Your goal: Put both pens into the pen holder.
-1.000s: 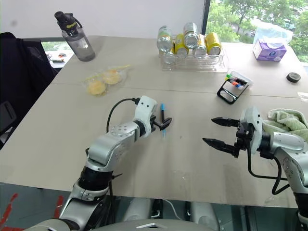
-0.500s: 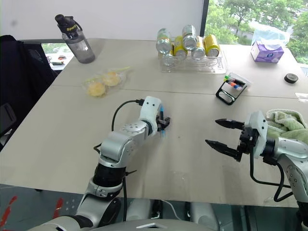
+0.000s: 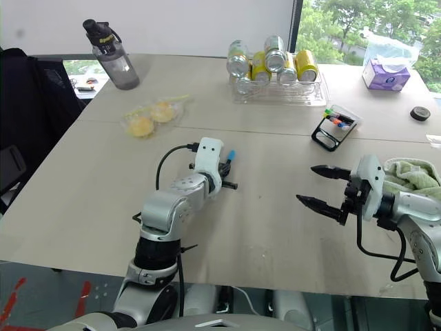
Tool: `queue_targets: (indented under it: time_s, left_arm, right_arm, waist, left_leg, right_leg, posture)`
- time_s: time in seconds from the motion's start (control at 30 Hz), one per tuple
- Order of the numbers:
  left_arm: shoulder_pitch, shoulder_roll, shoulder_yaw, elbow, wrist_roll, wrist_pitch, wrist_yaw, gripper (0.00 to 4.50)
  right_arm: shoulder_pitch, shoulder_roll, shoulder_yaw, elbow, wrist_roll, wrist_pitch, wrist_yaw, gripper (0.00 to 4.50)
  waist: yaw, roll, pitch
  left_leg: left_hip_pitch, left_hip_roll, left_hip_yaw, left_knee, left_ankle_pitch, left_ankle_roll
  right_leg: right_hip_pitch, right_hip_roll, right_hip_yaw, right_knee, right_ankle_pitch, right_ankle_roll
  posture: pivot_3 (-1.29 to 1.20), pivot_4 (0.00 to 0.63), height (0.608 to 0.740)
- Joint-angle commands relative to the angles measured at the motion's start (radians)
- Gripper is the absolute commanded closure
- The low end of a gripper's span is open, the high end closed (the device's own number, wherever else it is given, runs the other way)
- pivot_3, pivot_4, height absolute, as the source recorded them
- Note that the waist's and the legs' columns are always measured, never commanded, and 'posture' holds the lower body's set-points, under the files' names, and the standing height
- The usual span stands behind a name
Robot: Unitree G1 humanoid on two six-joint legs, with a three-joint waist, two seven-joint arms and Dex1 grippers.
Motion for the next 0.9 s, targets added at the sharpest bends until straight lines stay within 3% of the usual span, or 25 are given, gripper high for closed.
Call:
queue_targets:
  time_s: [0.03,0.33,0.5,0.7,0.8,0.9]
  left_arm:
    - [0.014,0.012,-0.044,-0.07,-0.038,-0.129,-0.091,4.44]
    - [0.065,0.068,-0.101,-0.151,-0.153,-0.476,-0.379,4.44]
    - [0.06,0.079,-0.109,-0.122,-0.155,-0.574,-0.427,4.44]
    - [0.046,0.083,-0.105,-0.091,-0.177,-0.61,-0.469,4.44]
    - [0.042,0.087,-0.106,-0.083,-0.183,-0.619,-0.483,4.5]
    - [0.042,0.088,-0.105,-0.08,-0.188,-0.624,-0.492,4.5]
  right_arm:
    - [-0.058,0.025,0.008,-0.011,0.055,0.095,-0.06,0.0]
    - [-0.242,0.165,0.004,-0.028,0.293,0.454,-0.31,0.0]
    - [-0.309,0.253,-0.038,-0.009,0.408,0.548,-0.453,0.0]
    - [-0.389,0.32,-0.049,0.043,0.46,0.567,-0.525,0.0]
    - [-0.405,0.336,-0.038,0.047,0.46,0.566,-0.53,0.85]
    - [-0.415,0.344,-0.031,0.054,0.45,0.557,-0.532,2.25]
  waist:
    - [-0.001,0.0,0.0]
    - [-0.004,0.0,0.0]
    - [-0.003,0.0,0.0]
    - [-0.004,0.0,0.0]
    - [-0.005,0.0,0.001]
    - [-0.005,0.0,0.0]
  left_leg:
    - [0.0,0.0,0.0,0.0,0.0,0.0]
    - [-0.001,0.001,0.0,-0.001,0.0,0.0]
    - [-0.002,0.0,0.0,-0.001,-0.002,0.004]
    - [-0.002,0.0,0.0,-0.001,-0.003,0.005]
    - [-0.003,0.0,0.0,-0.001,-0.003,0.005]
    - [-0.004,0.001,-0.001,-0.003,-0.002,0.004]
  right_leg:
    - [0.0,0.0,0.0,0.0,0.0,0.0]
    - [-0.001,0.0,0.0,0.0,0.0,-0.001]
    - [-0.001,0.0,0.0,-0.001,0.0,0.0]
    - [-0.001,0.0,-0.001,-0.003,0.0,0.0]
    - [-0.001,0.001,-0.001,-0.004,0.0,0.0]
    - [-0.001,0.001,-0.001,-0.007,0.0,0.0]
  posture:
    - [0.0,0.15,0.739]
    - [0.0,0.15,0.739]
    - [0.0,0.15,0.739]
    - [0.0,0.15,0.739]
    - [0.0,0.15,0.739]
    - [0.0,0.15,0.739]
